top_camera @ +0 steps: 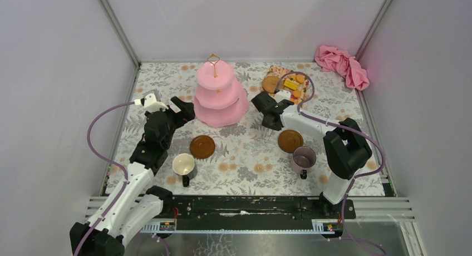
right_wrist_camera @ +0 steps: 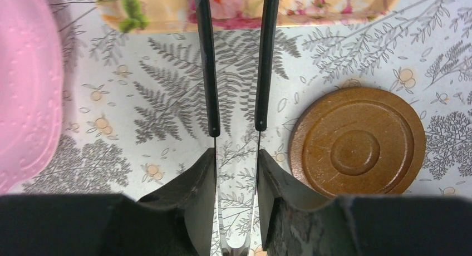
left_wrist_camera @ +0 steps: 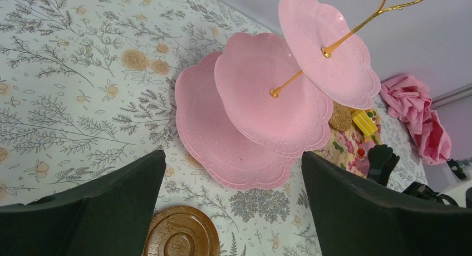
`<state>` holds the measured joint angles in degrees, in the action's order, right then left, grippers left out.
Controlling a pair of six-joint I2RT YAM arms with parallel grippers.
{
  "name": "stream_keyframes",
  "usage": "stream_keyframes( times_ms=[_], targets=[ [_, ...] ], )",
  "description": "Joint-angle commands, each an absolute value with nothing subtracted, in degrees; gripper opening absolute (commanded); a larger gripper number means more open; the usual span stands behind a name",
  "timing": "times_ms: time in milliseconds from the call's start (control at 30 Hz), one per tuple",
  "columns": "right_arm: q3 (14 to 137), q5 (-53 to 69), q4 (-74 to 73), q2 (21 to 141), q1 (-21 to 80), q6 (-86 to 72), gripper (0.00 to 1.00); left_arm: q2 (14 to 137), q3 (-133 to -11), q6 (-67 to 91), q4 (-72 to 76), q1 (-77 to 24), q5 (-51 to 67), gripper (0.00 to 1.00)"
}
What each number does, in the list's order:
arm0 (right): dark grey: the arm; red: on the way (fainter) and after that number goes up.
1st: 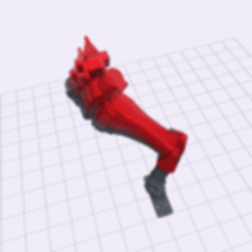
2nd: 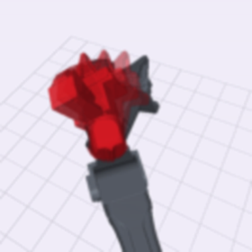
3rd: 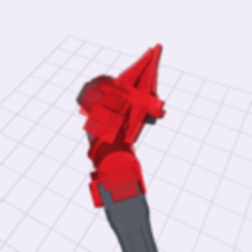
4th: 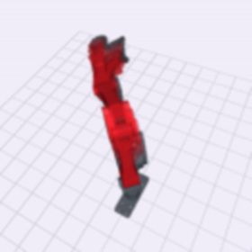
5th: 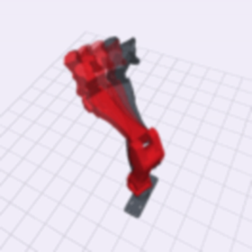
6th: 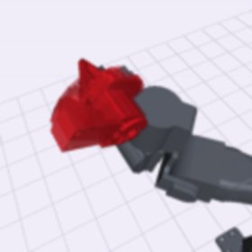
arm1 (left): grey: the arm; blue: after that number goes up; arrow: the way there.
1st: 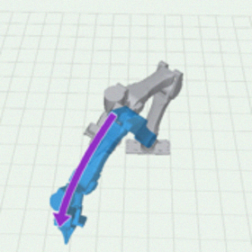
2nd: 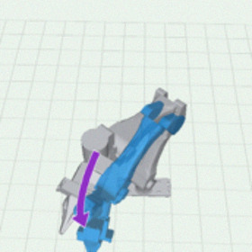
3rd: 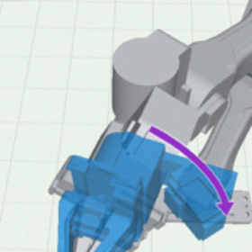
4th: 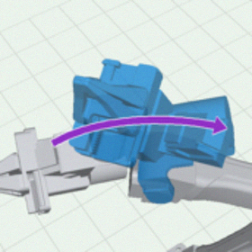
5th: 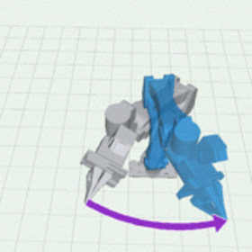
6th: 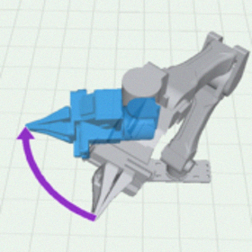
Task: Serve the afternoon tea
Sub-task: Pick up the desert from the tray.
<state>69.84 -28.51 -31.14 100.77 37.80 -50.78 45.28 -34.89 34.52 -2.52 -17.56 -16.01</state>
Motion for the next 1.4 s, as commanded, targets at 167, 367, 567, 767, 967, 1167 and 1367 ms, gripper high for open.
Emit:
stream_keyframes(
  times_ms=[167,367,567,767,967,1167,1367],
  targets=[
    [75.58,-30.77,-31.18,98.15,41.51,-43.56,0.28,45.02,-35.42,32.79,-0.42,-17.23,-18.35,1.0],
    [75.23,-30.13,-30.45,97.79,44.0,-41.69,0.27,45.11,-35.5,32.61,-0.44,-17.27,-18.63,1.0],
    [74.39,-28.28,-28.97,96.77,46.87,-40.28,0.27,45.13,-35.65,32.52,-0.37,-17.21,-18.66,1.0],
    [75.57,-27.51,-29.02,97.41,50.08,-39.31,0.27,45.07,-35.66,32.34,-0.41,-17.22,-18.84,1.0],
    [76.47,-25.92,-29.23,98.81,52.76,-39.36,0.27,45.38,-35.83,32.34,-0.36,-17.23,-18.81,1.0],
    [76.98,-24.62,-28.71,100.06,55.01,-39.55,0.27,45.71,-35.91,32.35,-0.41,-17.22,-18.72,1.0],
    [77.42,-23.01,-27.8,101.41,55.93,-39.99,0.27,45.88,-36.04,32.35,-0.38,-17.22,-18.63,1.0]
  ],
)
